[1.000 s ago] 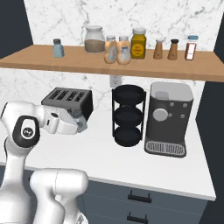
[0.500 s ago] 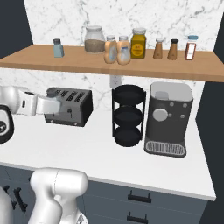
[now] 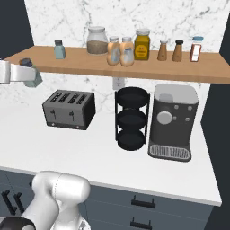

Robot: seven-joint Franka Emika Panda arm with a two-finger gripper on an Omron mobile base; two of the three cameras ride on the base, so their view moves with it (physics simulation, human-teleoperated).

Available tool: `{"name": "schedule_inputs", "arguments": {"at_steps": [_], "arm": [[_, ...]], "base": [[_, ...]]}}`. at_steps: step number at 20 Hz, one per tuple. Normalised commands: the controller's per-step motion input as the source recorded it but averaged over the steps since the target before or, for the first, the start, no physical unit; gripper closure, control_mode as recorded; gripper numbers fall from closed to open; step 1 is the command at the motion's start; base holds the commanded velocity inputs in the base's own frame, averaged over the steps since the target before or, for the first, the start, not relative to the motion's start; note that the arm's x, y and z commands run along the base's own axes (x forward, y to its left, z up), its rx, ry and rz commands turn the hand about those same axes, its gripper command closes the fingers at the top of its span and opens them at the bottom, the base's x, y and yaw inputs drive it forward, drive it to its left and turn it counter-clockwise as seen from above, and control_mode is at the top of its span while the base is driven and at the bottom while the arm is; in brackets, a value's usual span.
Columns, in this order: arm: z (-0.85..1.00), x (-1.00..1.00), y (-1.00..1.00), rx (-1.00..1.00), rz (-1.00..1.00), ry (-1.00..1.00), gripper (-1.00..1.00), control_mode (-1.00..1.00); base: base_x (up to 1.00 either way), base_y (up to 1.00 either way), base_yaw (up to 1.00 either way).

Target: Put the shaker and condiment bottle from the counter next to their counterparts in the cabinet.

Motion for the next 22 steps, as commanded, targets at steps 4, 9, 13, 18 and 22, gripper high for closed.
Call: {"name": "schedule_inputs", "arguments": {"at_steps": [4,9,13,18,22], "arm": [[0.02,0.91,0.77,0.02,0.00,-0.31,1.00,-1.00],[0.02,0.93,0.73,0.04,0.00,-0.31,1.00,-1.00],[0.03,0.16,0.15,0.00,0.00,-0.05,1.00,-1.00],[0.14,0.36,0.00,0.00,0.00,0.13,1.00,-1.00],[0.52,0.39,0.00,-0.04,-0.01,0.26,1.00,-1.00]], "base": [[0.00,0.00,0.00],[0.00,0.00,0.00],[0.00,0.00,0.00],[0.00,0.00,0.00],[0.00,0.00,0.00]]}}
